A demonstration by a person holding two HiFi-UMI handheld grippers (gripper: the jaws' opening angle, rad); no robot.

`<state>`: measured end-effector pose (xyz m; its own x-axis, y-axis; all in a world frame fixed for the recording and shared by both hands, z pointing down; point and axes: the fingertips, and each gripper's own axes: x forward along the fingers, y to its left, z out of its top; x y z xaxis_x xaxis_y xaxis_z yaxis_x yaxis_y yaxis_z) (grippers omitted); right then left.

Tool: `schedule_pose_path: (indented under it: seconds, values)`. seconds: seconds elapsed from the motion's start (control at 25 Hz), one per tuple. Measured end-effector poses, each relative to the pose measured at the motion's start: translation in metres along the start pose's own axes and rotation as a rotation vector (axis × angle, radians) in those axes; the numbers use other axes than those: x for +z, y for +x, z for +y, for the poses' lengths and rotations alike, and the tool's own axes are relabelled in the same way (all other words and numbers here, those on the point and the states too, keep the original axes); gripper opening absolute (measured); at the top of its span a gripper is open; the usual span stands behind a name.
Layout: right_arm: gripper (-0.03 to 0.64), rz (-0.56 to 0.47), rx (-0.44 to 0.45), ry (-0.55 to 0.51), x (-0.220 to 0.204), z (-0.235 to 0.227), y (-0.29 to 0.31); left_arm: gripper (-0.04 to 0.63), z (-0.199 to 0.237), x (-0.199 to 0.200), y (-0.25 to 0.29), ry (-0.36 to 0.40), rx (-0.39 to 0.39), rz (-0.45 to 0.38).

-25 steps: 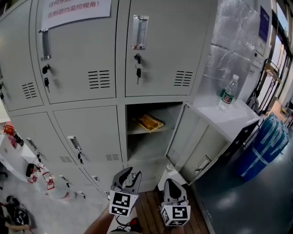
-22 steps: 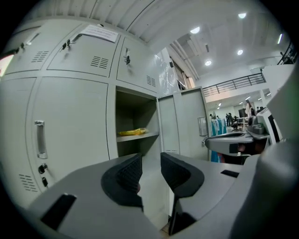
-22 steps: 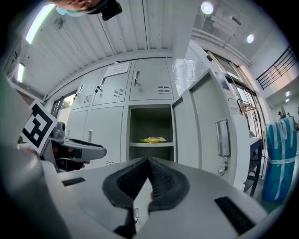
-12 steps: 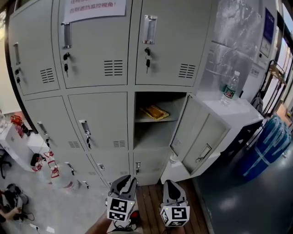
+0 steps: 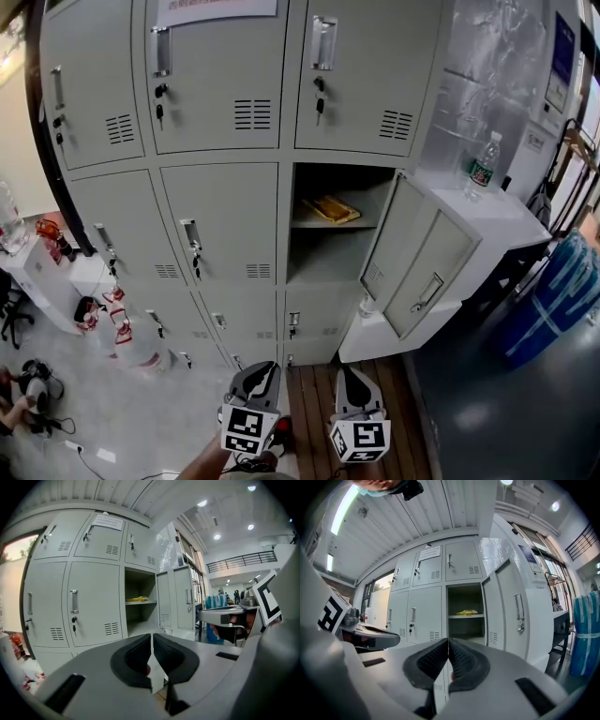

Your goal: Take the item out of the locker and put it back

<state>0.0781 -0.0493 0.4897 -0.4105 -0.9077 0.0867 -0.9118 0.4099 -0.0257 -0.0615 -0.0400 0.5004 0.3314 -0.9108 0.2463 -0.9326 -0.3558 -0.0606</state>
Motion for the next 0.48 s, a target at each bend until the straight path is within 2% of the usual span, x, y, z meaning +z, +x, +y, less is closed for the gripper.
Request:
schedule_pose_path:
  seconds: [0.48]
  values:
    - [0.018,-0.006,0.025,-0.011,0.003,0.015,0.001,0.032,0.006,0.003,-0.01,0.008,0.01,-0.016]
